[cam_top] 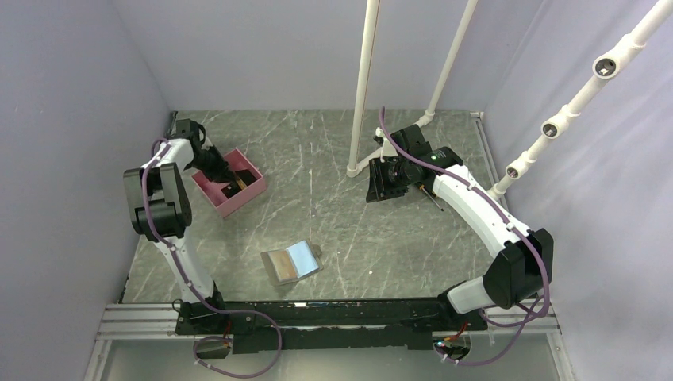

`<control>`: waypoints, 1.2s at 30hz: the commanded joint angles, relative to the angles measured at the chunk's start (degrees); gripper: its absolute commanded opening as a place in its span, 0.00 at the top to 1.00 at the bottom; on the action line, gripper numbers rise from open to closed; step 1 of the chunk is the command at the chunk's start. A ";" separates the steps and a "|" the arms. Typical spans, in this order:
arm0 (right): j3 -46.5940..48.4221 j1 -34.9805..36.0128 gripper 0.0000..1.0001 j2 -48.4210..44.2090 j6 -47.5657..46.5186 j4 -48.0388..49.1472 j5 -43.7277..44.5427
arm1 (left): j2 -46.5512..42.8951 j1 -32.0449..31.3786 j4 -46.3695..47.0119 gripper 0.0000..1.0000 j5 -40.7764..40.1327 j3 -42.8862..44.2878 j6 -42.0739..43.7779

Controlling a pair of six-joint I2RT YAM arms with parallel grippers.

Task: Put the credit cards into the card holder
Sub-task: Pick up the credit card from the storage box.

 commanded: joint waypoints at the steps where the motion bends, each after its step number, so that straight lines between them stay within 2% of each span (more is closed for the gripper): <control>1: -0.04 -0.16 0.63 -0.24 -0.66 1.05 -0.46 | -4.12 -1.04 2.54 0.81 2.28 0.22 -2.04; 13: -0.09 -0.14 0.63 -0.39 -0.66 1.05 -0.28 | -2.99 -2.60 3.25 0.80 3.44 1.16 -3.01; 19: -0.17 -0.18 0.63 -0.37 -0.66 1.14 -0.37 | -3.14 -2.81 1.10 0.89 2.34 2.33 -2.75; 26: -0.21 -0.17 0.63 -0.45 -0.66 1.14 -0.46 | -2.33 -2.64 -7.73 1.00 -1.07 6.45 -2.40; 36: -0.37 -0.10 0.63 -0.56 -0.66 1.31 -0.89 | 3.22 -1.96 -24.47 1.00 -3.65 17.29 -3.19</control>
